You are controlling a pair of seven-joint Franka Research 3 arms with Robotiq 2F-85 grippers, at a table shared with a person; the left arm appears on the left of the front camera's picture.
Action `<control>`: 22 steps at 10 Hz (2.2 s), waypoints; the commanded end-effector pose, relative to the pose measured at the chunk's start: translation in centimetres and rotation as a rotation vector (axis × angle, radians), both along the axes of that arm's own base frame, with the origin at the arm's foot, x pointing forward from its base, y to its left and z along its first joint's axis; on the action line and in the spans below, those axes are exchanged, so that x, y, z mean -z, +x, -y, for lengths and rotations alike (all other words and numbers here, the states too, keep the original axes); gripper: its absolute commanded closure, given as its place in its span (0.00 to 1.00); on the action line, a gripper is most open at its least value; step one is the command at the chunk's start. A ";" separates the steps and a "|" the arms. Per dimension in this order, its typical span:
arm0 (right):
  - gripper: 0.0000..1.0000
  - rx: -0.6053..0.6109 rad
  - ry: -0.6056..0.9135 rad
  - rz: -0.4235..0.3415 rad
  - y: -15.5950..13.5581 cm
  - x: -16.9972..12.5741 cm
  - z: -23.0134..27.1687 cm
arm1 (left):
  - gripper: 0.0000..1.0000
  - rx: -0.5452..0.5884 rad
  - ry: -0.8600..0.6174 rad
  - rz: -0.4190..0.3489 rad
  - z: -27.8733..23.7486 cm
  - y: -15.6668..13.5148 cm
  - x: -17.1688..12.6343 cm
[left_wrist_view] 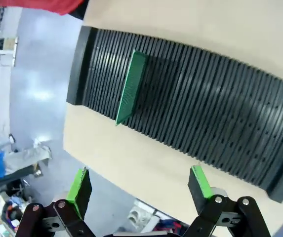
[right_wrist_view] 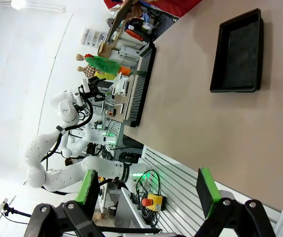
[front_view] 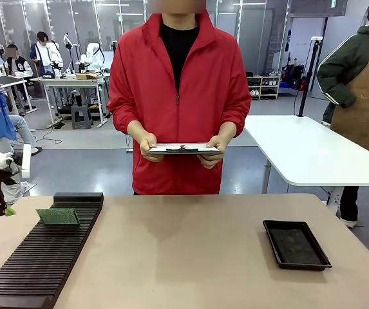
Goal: Inspect the PCB.
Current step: Pick up the Blank PCB and present it to the human.
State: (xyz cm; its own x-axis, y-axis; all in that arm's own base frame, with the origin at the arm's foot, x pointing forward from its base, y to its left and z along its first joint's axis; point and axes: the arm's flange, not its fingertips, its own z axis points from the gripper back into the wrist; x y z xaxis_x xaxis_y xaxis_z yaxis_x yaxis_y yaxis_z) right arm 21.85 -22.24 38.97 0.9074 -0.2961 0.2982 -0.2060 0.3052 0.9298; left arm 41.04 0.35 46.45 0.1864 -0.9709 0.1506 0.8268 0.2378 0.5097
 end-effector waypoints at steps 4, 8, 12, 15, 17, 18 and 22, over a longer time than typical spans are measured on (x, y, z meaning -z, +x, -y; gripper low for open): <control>0.00 0.000 0.009 0.020 0.0 -0.1 0.0 | 0.00 0.128 0.099 0.025 -0.1 5.7 4.2; 0.00 0.000 0.009 0.020 0.0 -0.1 0.0 | 0.00 0.130 0.126 -0.073 0.9 9.8 5.4; 0.00 0.000 0.009 0.020 0.0 -0.1 0.0 | 0.00 0.132 0.142 -0.159 1.1 12.4 7.2; 0.00 0.000 0.009 0.020 0.0 -0.1 0.0 | 0.00 0.141 0.140 -0.182 1.0 13.1 8.6; 0.00 0.000 0.009 0.020 0.0 -0.1 0.0 | 0.00 0.126 0.146 -0.196 0.8 13.7 9.4; 0.00 0.000 0.009 0.020 0.0 -0.1 0.0 | 0.17 0.123 0.149 -0.199 0.8 13.7 9.5; 0.00 0.000 0.009 0.020 0.0 -0.1 0.0 | 1.00 0.119 0.158 -0.207 0.6 13.9 10.0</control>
